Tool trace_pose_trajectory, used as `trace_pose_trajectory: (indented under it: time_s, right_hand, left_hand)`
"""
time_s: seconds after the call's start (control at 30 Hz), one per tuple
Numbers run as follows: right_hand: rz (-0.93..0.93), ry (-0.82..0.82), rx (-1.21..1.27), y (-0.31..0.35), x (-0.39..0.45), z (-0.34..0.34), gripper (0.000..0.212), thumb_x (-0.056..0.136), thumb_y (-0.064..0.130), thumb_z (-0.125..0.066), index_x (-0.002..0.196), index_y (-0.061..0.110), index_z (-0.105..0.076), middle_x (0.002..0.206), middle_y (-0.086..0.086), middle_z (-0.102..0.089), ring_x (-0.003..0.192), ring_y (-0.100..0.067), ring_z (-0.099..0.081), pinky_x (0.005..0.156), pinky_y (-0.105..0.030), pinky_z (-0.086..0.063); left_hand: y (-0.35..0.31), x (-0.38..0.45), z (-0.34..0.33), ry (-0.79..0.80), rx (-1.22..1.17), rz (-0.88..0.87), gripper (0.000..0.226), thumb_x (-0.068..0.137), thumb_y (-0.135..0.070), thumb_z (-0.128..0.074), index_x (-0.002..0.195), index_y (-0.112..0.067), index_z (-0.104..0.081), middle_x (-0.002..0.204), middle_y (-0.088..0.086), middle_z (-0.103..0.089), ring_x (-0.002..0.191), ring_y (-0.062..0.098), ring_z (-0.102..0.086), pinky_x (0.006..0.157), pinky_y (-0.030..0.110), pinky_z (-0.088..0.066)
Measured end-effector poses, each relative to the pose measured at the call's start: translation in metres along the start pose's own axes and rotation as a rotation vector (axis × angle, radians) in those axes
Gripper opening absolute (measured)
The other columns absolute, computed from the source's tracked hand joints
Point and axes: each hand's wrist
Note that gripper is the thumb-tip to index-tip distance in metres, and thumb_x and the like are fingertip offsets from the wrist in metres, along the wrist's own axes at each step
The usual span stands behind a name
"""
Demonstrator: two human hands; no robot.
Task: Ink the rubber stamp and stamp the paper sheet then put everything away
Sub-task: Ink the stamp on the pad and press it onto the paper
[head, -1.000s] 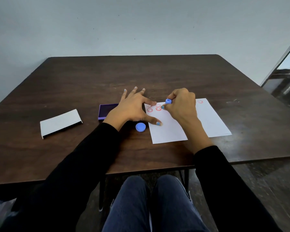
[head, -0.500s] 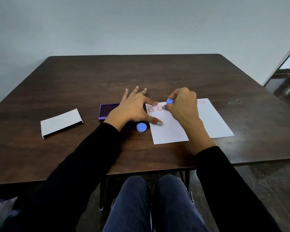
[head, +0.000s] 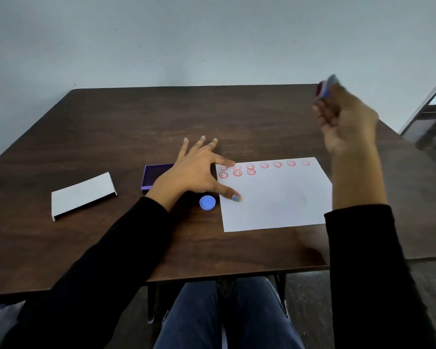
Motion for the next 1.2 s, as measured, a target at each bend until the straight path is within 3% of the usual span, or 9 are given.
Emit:
trace_pose_trajectory:
  time_s: [0.13,0.2,0.37,0.5,0.73,0.93,1.03,1.1,1.2]
  right_hand:
    - [0.011,-0.101,0.157,0.012,0.018,0.017,0.015,0.078,0.021,-0.074,0.073,0.01,-0.065,0.062,-0.001,-0.064,0.066,-0.014,-0.063,0.076,-0.022,-0.054]
    - [0.008,-0.104,0.166,0.015,0.027,0.026,0.015,0.079,0.023,-0.072,0.079,0.011,-0.064,0.072,-0.002,-0.065,0.071,-0.013,-0.062,0.078,-0.02,-0.053]
    - [-0.01,-0.143,0.172,0.014,0.039,0.04,0.02,0.081,0.024,-0.07,0.092,0.009,-0.062,0.081,-0.002,-0.064,0.08,-0.014,-0.063,0.082,-0.02,-0.053]
    - [-0.029,-0.148,0.169,0.009,0.043,0.044,0.022,0.079,0.023,-0.072,0.094,0.008,-0.064,0.079,-0.002,-0.066,0.08,-0.014,-0.064,0.08,-0.02,-0.055]
    - [-0.082,-0.183,0.132,-0.005,0.048,0.05,0.016,0.078,0.024,-0.073,0.079,0.01,-0.065,0.074,-0.002,-0.067,0.074,-0.013,-0.066,0.078,-0.02,-0.057]
    - [-0.09,-0.191,0.117,-0.009,0.053,0.054,0.017,0.077,0.025,-0.074,0.083,0.011,-0.065,0.076,-0.001,-0.068,0.073,-0.012,-0.067,0.07,-0.018,-0.056]
    - [-0.086,-0.215,0.128,-0.008,0.053,0.056,0.019,0.078,0.025,-0.074,0.087,0.011,-0.065,0.075,-0.001,-0.068,0.071,-0.011,-0.067,0.069,-0.018,-0.056]
    - [-0.079,-0.232,0.137,-0.006,0.051,0.055,0.019,0.079,0.025,-0.073,0.087,0.01,-0.065,0.076,-0.001,-0.068,0.073,-0.012,-0.067,0.071,-0.018,-0.056]
    - [-0.045,-0.234,0.163,-0.004,0.045,0.046,0.015,0.08,0.023,-0.072,0.08,0.01,-0.065,0.074,-0.002,-0.067,0.072,-0.012,-0.065,0.075,-0.018,-0.056]
  left_hand:
    - [-0.004,-0.004,0.012,-0.006,-0.042,0.026,0.082,0.056,-0.071,-0.065,0.13,-0.043,-0.046,0.159,0.006,-0.005,0.145,0.024,0.01,0.109,0.053,0.018]
    - [-0.004,-0.012,0.024,-0.022,-0.096,0.04,0.087,0.046,-0.076,-0.059,0.126,-0.043,-0.05,0.159,0.004,-0.01,0.145,0.021,0.008,0.11,0.053,0.017]
    - [0.006,-0.044,0.044,0.079,-0.154,0.046,0.064,0.029,-0.074,-0.071,0.084,-0.043,-0.065,0.152,-0.008,-0.029,0.145,0.011,0.002,0.112,0.052,0.015]
    - [0.007,-0.057,0.034,0.163,-0.068,0.07,0.058,0.032,-0.065,-0.079,0.082,-0.04,-0.063,0.152,-0.011,-0.028,0.143,0.008,0.008,0.111,0.051,0.02]
    - [0.005,-0.055,0.03,0.134,-0.069,0.084,0.043,0.041,-0.057,-0.081,0.077,-0.04,-0.064,0.152,-0.011,-0.028,0.144,0.01,0.004,0.109,0.054,0.019]
    - [0.006,-0.054,0.031,0.116,-0.111,0.074,0.03,0.051,-0.051,-0.081,0.074,-0.04,-0.067,0.151,-0.013,-0.03,0.144,0.009,0.0,0.109,0.056,0.016]
    - [0.005,-0.057,0.039,0.052,-0.151,0.057,0.027,0.054,-0.048,-0.08,0.075,-0.041,-0.067,0.144,-0.015,-0.039,0.143,0.009,-0.011,0.112,0.057,0.009]
    - [0.006,-0.057,0.049,-0.052,-0.222,0.059,0.026,0.055,-0.046,-0.081,0.076,-0.038,-0.067,0.126,-0.017,-0.056,0.137,0.009,-0.03,0.114,0.058,-0.004]
    - [0.012,-0.053,0.065,-0.235,-0.352,0.075,0.031,0.053,-0.049,-0.081,0.078,-0.032,-0.07,0.092,-0.016,-0.072,0.103,0.001,-0.06,0.108,0.05,-0.031]
Point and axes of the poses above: each hand's wrist, its own x-axis towards the middle knuckle, its own z-axis out of the back of the hand, y = z × x
